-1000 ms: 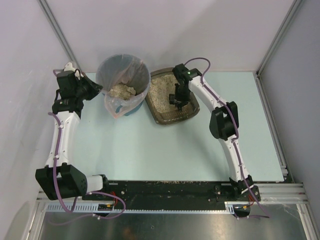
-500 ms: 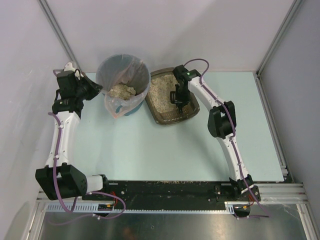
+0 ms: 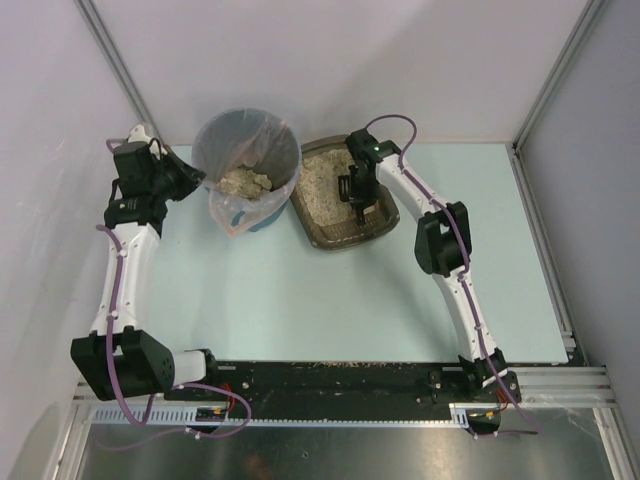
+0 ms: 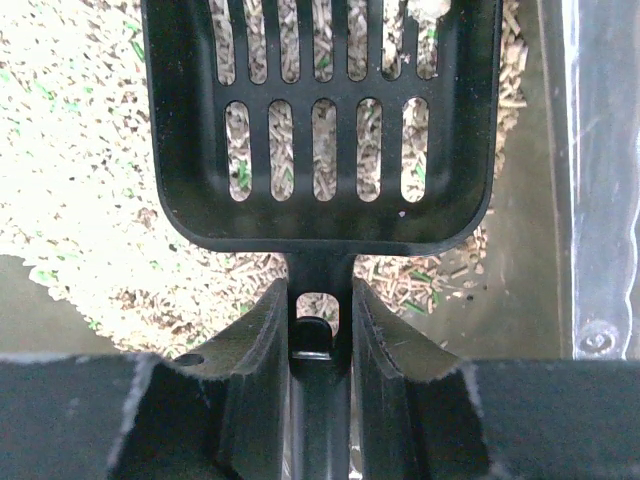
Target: Clean the litter box
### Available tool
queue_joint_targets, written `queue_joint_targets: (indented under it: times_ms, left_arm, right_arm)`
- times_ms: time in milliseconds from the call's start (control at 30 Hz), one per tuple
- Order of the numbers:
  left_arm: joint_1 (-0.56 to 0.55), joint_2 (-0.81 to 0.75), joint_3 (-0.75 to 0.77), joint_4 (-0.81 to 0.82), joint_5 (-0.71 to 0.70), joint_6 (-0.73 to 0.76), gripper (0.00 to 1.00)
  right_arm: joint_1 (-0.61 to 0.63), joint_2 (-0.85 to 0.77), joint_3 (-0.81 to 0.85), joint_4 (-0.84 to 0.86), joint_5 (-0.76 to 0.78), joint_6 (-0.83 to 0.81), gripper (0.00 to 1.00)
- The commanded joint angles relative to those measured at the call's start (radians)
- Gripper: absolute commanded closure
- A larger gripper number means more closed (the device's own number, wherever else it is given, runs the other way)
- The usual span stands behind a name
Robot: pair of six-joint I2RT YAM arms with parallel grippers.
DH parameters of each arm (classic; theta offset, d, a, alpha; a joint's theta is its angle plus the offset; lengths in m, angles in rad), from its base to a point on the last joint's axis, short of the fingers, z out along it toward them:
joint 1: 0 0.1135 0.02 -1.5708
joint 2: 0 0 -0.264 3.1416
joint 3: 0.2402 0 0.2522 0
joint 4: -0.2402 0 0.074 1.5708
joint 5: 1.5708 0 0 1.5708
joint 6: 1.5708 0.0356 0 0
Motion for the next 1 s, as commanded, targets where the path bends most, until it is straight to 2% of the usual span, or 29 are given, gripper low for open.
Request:
queue_joint_targets:
  times_ms: [0, 267, 400, 633, 967]
  left_arm:
    - [-0.018, -0.034, -0.019, -0.036, 0.050, 0.053, 1.00]
    - [-0.018, -0.034, -0.019, -0.039, 0.050, 0.055, 1.00]
    - [-0.019, -0.036, -0.021, -0.041, 0.047, 0.059, 1.00]
    - [-0.016, -0.042, -0.021, -0.042, 0.034, 0.069, 1.00]
    - [-0.013, -0.054, -0.044, -0.041, 0.024, 0.072, 1.00]
  right_arm:
    - [-0.027, 0.020, 0.028, 0.112, 0.071, -0.016, 1.00]
    - [-0.048, 0.057, 0.028, 0.167, 0.068, -0.035, 1.00]
    - [-0.051, 0.055, 0.019, 0.230, 0.076, -0.097, 1.00]
    - [-0.051, -0.021, -0.105, 0.410, 0.050, -0.179, 1.00]
    - [-0.025, -0.193, -0.311, 0.496, 0.025, -0.265, 1.00]
